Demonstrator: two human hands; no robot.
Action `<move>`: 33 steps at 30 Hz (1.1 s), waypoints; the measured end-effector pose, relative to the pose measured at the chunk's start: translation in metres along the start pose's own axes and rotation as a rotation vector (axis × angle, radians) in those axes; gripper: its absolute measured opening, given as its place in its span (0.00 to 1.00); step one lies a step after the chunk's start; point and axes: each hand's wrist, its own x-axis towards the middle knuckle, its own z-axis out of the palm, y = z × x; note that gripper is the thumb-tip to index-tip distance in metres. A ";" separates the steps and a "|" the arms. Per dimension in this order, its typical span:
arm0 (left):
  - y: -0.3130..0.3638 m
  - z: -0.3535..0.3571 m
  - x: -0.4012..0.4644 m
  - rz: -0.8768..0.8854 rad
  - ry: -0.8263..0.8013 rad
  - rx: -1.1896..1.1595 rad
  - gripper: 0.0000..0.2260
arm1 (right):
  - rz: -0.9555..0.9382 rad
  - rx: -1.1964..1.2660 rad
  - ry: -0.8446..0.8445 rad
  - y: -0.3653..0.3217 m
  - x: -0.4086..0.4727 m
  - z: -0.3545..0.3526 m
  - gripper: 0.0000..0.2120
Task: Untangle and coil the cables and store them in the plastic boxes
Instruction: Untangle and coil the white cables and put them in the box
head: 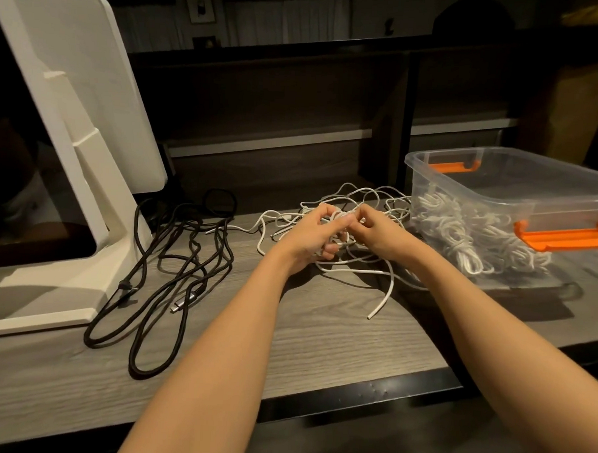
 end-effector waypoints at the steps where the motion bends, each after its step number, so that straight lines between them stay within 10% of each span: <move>1: -0.001 0.002 0.001 0.012 0.017 0.022 0.08 | 0.008 0.001 0.006 0.000 0.000 -0.001 0.08; 33: -0.007 -0.002 0.005 0.064 0.213 -0.019 0.14 | -0.063 0.277 -0.177 -0.004 -0.015 -0.011 0.08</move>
